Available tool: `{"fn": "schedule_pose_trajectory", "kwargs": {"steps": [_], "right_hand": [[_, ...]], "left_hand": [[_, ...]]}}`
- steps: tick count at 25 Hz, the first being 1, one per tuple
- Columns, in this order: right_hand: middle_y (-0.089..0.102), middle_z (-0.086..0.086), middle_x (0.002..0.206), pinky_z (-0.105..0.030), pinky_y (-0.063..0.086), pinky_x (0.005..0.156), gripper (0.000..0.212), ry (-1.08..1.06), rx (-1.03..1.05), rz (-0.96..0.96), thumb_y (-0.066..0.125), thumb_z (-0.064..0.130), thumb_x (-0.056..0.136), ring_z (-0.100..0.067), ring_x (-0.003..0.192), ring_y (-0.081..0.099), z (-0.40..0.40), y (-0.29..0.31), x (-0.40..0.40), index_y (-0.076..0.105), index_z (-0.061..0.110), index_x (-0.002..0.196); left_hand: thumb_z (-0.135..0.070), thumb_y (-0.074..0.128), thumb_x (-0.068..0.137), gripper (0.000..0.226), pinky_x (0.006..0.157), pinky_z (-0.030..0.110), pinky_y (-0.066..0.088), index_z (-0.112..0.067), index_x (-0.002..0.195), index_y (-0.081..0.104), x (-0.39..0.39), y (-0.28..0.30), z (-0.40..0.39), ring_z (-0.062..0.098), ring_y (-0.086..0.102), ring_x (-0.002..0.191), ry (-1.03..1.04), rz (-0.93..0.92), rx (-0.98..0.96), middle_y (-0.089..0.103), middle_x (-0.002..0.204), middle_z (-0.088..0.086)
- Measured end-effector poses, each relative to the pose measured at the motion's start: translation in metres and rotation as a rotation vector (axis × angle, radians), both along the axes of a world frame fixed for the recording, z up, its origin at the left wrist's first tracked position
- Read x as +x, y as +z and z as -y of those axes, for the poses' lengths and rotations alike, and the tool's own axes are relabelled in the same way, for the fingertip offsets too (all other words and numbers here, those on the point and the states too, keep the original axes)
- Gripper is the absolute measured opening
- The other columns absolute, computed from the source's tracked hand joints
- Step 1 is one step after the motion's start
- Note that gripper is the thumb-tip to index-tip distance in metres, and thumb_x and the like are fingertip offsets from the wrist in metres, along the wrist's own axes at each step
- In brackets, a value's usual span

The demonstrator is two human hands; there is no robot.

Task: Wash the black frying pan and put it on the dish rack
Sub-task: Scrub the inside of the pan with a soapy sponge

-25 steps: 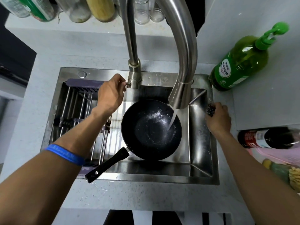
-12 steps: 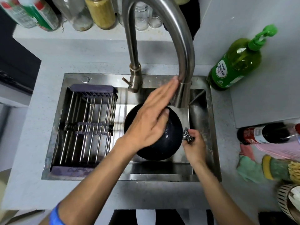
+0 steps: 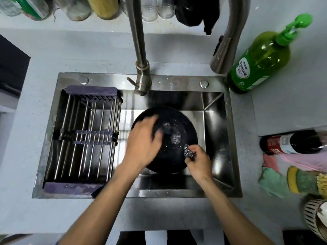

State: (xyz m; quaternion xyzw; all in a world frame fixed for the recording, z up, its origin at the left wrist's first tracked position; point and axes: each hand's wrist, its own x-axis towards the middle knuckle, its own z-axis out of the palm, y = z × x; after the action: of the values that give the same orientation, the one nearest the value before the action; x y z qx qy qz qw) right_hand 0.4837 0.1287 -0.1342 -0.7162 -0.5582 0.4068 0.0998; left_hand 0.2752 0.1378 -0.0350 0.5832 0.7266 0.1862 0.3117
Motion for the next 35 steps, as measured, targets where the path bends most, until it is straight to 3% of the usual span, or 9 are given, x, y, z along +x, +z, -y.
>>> {"fn": "schedule_pose_trajectory", "kwargs": {"steps": [3,9,11,14,18,22,26,30,35], "right_hand": [[0.064,-0.002,0.125,-0.037,0.048,0.094,0.039,0.229,0.087,0.138,0.068,0.011,0.086,-0.028,0.111,0.057,-0.053,-0.057,-0.041,0.06,0.018,0.124],[0.059,-0.012,0.137,-0.041,0.034,0.111,0.038,0.704,-0.113,0.608,0.062,0.024,0.092,-0.032,0.133,0.041,-0.071,-0.123,-0.074,0.062,0.006,0.126],[0.023,-0.019,0.162,-0.04,0.02,0.121,0.065,0.745,-0.304,0.423,0.05,0.037,0.098,-0.033,0.15,0.018,-0.026,-0.117,-0.079,0.035,0.002,0.15],[-0.022,-0.005,0.164,-0.038,-0.002,0.123,0.081,0.65,-0.373,0.15,0.039,0.052,0.102,-0.022,0.153,-0.017,-0.049,-0.124,-0.091,-0.001,0.012,0.16],[-0.02,0.0,0.166,-0.033,-0.007,0.122,0.076,0.661,-0.388,0.196,0.032,0.054,0.104,-0.017,0.152,-0.018,-0.049,-0.126,-0.066,-0.001,0.016,0.16],[-0.017,0.003,0.166,-0.027,-0.014,0.117,0.067,0.759,-0.294,-0.033,0.031,0.047,0.106,-0.016,0.152,-0.019,-0.048,-0.131,-0.113,0.004,0.019,0.161],[-0.02,0.001,0.166,-0.037,-0.01,0.124,0.069,0.691,-0.352,0.225,0.027,0.051,0.105,-0.019,0.152,-0.02,-0.048,-0.131,-0.067,-0.001,0.021,0.16],[-0.017,0.005,0.166,-0.036,-0.009,0.122,0.063,0.788,-0.312,-0.025,0.026,0.049,0.106,-0.018,0.152,-0.018,-0.058,-0.131,-0.112,0.007,0.023,0.16],[-0.019,0.001,0.166,-0.037,-0.009,0.121,0.065,0.776,-0.394,0.185,0.026,0.051,0.106,-0.022,0.152,-0.018,-0.03,-0.117,-0.083,0.003,0.024,0.161]], "left_hand": [[-0.04,0.057,0.081,0.087,0.107,0.038,0.034,-0.007,0.151,0.018,-0.026,-0.074,0.092,0.029,0.041,0.128,-0.076,-0.284,-0.555,0.041,0.141,0.009],[-0.041,0.062,0.089,0.045,0.083,0.033,0.048,-0.015,0.121,0.045,-0.039,-0.126,0.078,0.026,0.061,0.106,-0.05,-0.454,-0.668,0.062,0.114,0.005],[-0.031,0.062,0.09,0.034,0.078,0.033,0.048,-0.015,0.116,0.046,-0.041,-0.129,0.075,0.026,0.063,0.101,-0.038,-0.486,-0.662,0.064,0.108,0.005],[-0.022,0.056,0.091,0.023,0.071,0.033,0.046,-0.015,0.109,0.045,-0.039,-0.132,0.071,0.026,0.065,0.095,0.024,-0.495,-0.593,0.065,0.101,0.004],[-0.014,0.054,0.091,0.019,0.066,0.03,0.041,-0.014,0.109,0.047,-0.041,-0.134,0.066,0.025,0.065,0.093,0.022,-0.493,-0.593,0.066,0.1,0.004],[-0.015,0.052,0.091,0.021,0.069,0.031,0.045,-0.013,0.111,0.047,-0.039,-0.139,0.067,0.025,0.066,0.095,-0.01,-0.528,-0.604,0.066,0.102,0.005],[-0.012,0.052,0.089,0.022,0.066,0.03,0.041,-0.014,0.11,0.047,-0.041,-0.14,0.067,0.025,0.066,0.093,0.011,-0.515,-0.605,0.065,0.1,0.004],[-0.01,0.051,0.089,0.023,0.066,0.029,0.039,-0.014,0.111,0.046,-0.039,-0.142,0.065,0.025,0.065,0.094,0.008,-0.531,-0.621,0.065,0.102,0.004],[-0.008,0.052,0.087,0.024,0.067,0.031,0.042,-0.014,0.11,0.047,-0.04,-0.139,0.065,0.025,0.066,0.093,0.039,-0.508,-0.625,0.066,0.1,0.004]]}}
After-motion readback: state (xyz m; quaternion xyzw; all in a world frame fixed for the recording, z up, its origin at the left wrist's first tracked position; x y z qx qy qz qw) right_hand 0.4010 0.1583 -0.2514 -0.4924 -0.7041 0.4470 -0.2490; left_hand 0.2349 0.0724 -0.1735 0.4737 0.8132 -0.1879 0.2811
